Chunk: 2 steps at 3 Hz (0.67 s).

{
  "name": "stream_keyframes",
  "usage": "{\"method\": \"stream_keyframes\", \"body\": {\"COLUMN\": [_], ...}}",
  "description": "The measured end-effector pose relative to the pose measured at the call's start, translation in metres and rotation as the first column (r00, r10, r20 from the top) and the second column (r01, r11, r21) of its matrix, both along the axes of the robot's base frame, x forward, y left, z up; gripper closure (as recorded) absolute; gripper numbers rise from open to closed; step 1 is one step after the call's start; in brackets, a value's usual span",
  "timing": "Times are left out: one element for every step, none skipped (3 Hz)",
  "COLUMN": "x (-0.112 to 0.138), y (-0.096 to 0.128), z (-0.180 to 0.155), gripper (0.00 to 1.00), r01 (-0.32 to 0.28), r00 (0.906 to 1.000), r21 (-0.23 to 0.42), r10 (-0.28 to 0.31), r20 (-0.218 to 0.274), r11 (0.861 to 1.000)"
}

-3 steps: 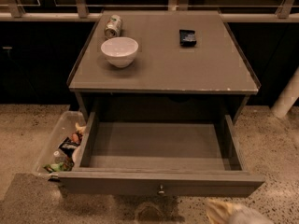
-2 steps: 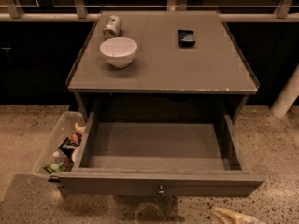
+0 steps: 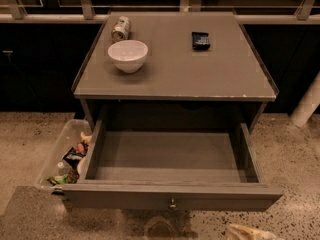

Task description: Open top drawer

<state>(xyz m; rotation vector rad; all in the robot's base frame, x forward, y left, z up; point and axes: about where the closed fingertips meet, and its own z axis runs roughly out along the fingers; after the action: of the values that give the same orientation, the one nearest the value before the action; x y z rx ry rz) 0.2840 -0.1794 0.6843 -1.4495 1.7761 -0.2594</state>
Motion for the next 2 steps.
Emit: {"method": "stream_keyframes", "body": {"x": [0.0,0.0], "y": [0.0,0.0], "z": [0.0,-0.0001], "gripper": [0.11,0.0], "r01": [0.0,0.0], "r00": [1.0,1.0], "r21": [0.0,0.0], "r10": [0.0,0.0], "r20": [0.0,0.0], "r11": [1.0,1.0]}}
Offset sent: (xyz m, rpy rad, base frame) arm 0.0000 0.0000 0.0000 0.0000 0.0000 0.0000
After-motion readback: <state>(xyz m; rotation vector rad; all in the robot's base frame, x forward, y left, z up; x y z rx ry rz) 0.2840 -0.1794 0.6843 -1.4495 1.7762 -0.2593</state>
